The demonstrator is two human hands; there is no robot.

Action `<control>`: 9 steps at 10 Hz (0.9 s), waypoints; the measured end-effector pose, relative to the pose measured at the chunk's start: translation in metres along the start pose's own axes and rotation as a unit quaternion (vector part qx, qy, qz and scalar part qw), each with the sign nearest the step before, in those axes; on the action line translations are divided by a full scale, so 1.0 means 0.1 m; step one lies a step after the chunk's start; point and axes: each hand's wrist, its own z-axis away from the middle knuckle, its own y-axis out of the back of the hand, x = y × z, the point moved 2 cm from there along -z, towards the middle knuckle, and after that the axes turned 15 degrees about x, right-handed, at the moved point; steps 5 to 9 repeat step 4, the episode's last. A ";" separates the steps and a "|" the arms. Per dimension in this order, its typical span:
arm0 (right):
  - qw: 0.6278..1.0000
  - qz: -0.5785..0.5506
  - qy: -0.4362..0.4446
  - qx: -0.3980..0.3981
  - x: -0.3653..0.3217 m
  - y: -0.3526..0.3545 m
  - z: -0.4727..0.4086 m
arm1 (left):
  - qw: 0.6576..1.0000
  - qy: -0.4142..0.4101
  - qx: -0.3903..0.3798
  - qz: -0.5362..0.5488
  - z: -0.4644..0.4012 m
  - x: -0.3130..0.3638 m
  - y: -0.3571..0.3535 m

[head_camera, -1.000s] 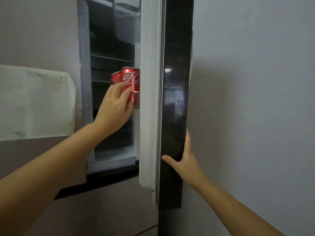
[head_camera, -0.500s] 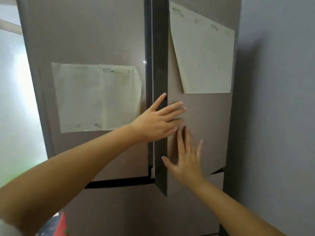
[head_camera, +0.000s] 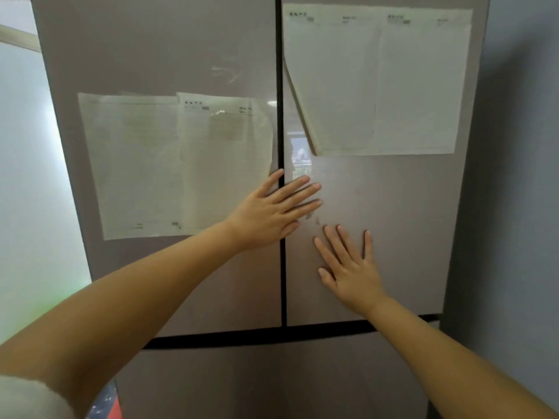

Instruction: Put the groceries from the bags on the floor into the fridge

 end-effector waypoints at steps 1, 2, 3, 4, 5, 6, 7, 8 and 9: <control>0.999 0.002 0.013 -0.038 0.02 0.07 0.03 | 0.999 0.020 -0.028 -0.001 0.03 0.06 0.05; 0.991 -0.040 0.003 -0.125 -0.01 0.38 -0.05 | 0.990 0.102 -0.094 -0.008 -0.07 0.26 0.20; 0.942 -0.178 -0.030 -0.283 0.14 0.96 -0.36 | 0.971 0.200 -0.130 0.029 -0.02 0.56 0.42; 0.896 -0.291 -0.092 -0.323 0.46 1.76 -0.80 | 0.955 0.240 -0.136 0.111 0.40 1.15 0.77; 0.896 -0.291 -0.092 -0.323 0.46 1.76 -0.80 | 0.955 0.240 -0.136 0.111 0.40 1.15 0.77; 0.896 -0.291 -0.092 -0.323 0.46 1.76 -0.80 | 0.955 0.240 -0.136 0.111 0.40 1.15 0.77; 0.896 -0.291 -0.092 -0.323 0.46 1.76 -0.80 | 0.955 0.240 -0.136 0.111 0.40 1.15 0.77; 0.896 -0.291 -0.092 -0.323 0.46 1.76 -0.80 | 0.955 0.240 -0.136 0.111 0.40 1.15 0.77; 0.896 -0.291 -0.092 -0.323 0.46 1.76 -0.80 | 0.955 0.240 -0.136 0.111 0.40 1.15 0.77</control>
